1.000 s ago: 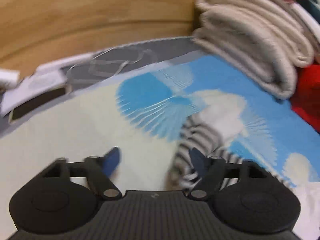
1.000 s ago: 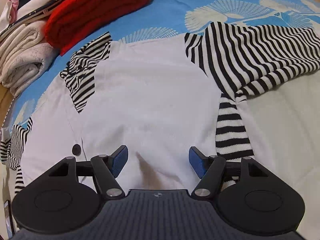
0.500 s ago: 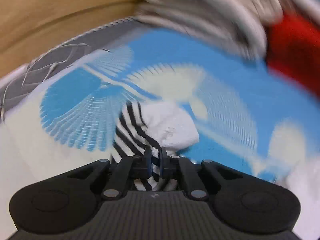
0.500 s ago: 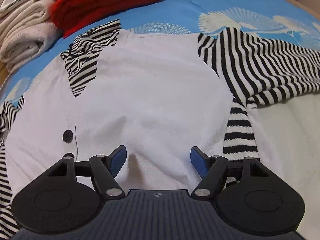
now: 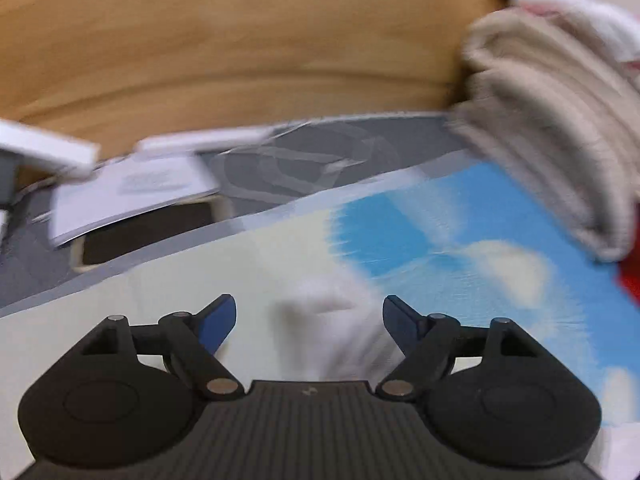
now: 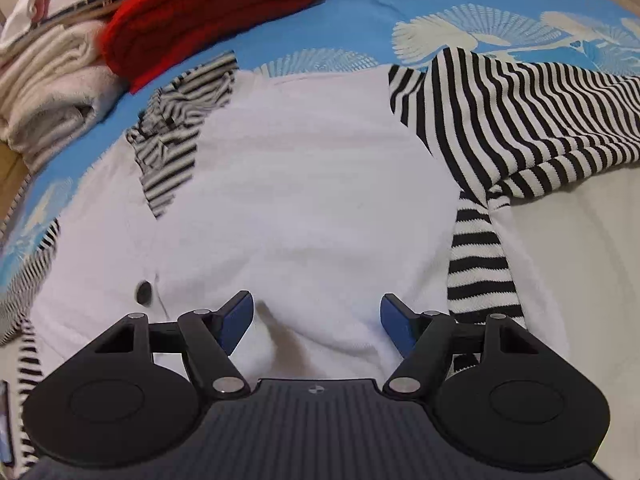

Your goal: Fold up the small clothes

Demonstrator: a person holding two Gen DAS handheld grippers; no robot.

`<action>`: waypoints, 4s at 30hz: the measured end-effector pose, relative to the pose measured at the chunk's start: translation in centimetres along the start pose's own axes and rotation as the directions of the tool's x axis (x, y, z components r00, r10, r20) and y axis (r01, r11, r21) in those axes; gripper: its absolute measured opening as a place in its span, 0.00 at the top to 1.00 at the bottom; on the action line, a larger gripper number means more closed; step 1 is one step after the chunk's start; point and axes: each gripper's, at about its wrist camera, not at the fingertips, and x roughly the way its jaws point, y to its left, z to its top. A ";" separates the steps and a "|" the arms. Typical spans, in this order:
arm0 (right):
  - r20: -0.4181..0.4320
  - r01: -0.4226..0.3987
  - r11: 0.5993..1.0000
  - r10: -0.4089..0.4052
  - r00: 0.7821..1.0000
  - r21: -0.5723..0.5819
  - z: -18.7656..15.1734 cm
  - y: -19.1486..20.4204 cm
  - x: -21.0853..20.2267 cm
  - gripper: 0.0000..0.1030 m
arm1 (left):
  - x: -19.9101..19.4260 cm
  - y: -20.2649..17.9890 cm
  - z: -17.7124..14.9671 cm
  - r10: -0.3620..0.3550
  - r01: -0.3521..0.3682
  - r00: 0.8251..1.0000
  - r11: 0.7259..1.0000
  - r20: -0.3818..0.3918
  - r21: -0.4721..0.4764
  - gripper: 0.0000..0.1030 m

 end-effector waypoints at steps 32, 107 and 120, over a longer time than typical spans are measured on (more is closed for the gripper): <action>0.008 -0.252 0.533 0.437 0.900 -0.808 8.0 8.7 5.4 0.92 | -8.0 -25.0 -24.9 -0.602 0.812 0.570 0.306 -0.559 0.498 0.77; 0.048 0.035 0.985 -0.028 0.998 -0.171 -17.6 -8.9 -15.3 0.15 | -21.8 -3.0 -36.5 -0.348 0.623 0.728 0.695 -0.590 0.359 0.00; 0.035 -0.095 0.985 0.101 0.994 -0.141 -16.4 -10.1 -16.7 0.86 | -21.4 6.4 -33.0 -0.351 0.570 0.753 0.771 -0.557 0.285 0.94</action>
